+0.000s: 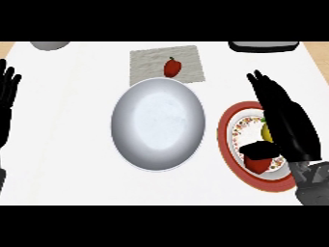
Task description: Pick the lemon from the plate and place it in the bowl
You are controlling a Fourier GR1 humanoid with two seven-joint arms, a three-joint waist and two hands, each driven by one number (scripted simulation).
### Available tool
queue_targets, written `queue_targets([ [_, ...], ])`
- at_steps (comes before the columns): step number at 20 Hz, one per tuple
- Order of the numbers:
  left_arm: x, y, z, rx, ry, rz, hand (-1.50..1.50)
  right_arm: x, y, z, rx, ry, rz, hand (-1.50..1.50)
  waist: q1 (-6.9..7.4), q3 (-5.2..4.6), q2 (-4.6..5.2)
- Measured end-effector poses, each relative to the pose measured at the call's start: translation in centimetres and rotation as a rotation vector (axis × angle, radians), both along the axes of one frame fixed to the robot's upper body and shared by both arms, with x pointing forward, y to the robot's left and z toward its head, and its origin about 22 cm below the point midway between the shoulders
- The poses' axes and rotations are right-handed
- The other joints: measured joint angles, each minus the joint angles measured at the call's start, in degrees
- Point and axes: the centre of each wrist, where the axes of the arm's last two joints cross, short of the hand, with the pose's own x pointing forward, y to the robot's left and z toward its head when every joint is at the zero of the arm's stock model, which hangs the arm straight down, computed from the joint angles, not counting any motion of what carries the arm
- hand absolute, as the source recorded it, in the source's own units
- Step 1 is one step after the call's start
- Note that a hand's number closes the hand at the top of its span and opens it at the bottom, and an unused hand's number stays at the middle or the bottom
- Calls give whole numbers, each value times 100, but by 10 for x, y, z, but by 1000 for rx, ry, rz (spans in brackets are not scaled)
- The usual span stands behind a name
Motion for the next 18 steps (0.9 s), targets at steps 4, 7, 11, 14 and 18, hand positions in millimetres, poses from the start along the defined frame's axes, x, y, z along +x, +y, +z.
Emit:
queue_targets([
  [4, 3, -2, 4, -3, 0, -7, 0, -4, 1, 28, -138, 179, -53, -150, 41, 2, 17],
  [7, 5, 3, 6, -7, -4, -8, 0, -9, 6, 44, -213, 306, -67, -150, 81, 6, 33],
  [11, 6, 1, 4, -10, -7, -17, 0, -11, 6, 60, -266, 412, -51, -150, 123, 15, 53],
  [14, 7, 0, 6, -8, -10, -19, 0, -10, 5, 66, -264, 445, -48, -150, 146, 20, 60],
  [18, 7, -1, 5, -10, -7, -25, 0, -11, -3, 57, -286, 489, -67, -150, 154, 25, 68],
])
